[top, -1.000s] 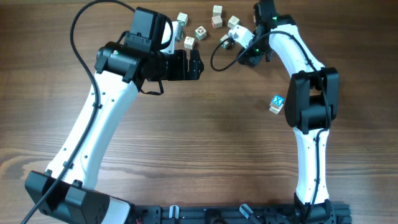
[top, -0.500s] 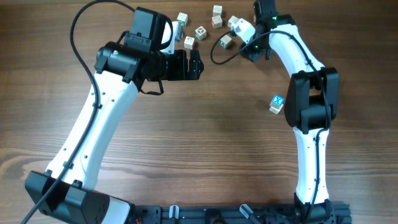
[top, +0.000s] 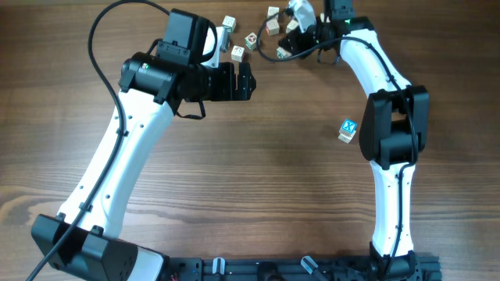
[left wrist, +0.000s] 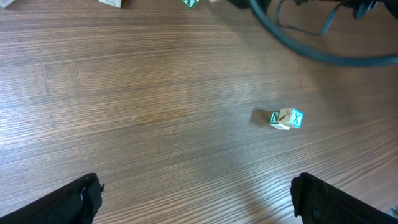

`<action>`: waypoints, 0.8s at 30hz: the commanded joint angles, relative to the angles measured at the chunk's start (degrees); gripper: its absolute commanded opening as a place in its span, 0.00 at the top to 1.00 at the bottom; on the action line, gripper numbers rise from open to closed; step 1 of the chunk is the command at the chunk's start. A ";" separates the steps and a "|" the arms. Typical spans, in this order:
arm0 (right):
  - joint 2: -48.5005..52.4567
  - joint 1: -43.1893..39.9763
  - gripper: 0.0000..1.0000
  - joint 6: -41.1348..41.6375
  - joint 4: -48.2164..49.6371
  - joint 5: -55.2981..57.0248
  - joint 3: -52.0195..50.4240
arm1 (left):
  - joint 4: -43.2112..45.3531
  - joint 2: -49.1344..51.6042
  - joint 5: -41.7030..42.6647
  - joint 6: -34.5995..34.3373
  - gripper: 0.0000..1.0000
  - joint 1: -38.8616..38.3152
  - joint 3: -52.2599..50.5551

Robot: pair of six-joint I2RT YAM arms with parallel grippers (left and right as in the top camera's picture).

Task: Form a tower
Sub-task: 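Grasp a white block with a green letter using the right gripper, then carry the block over the stack and place it on top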

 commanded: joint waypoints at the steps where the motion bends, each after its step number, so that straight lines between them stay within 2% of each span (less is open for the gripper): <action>1: -4.02 -0.15 0.82 8.72 2.10 -1.29 -0.04 | -0.02 0.15 0.83 -0.26 0.00 -0.20 -0.17; 5: -11.37 -0.37 0.82 8.46 -2.05 -1.27 -0.04 | 0.00 0.15 0.83 -0.26 0.00 -0.20 -0.17; 10: -28.52 -2.45 0.82 8.41 -12.52 -0.59 -0.04 | -0.02 0.15 0.83 -0.26 0.00 -0.20 -0.17; 17: -49.90 -4.50 0.84 6.29 -29.35 10.99 -0.04 | -0.02 0.15 0.83 -0.28 0.00 -0.20 -0.17; 21: -61.18 -4.50 0.90 5.51 -37.90 14.53 -0.07 | 0.00 0.15 0.83 -0.26 0.00 -0.20 -0.17; 24: -65.24 -4.50 0.93 5.90 -42.71 14.73 -0.48 | -0.02 0.15 0.83 -0.28 0.00 -0.20 -0.17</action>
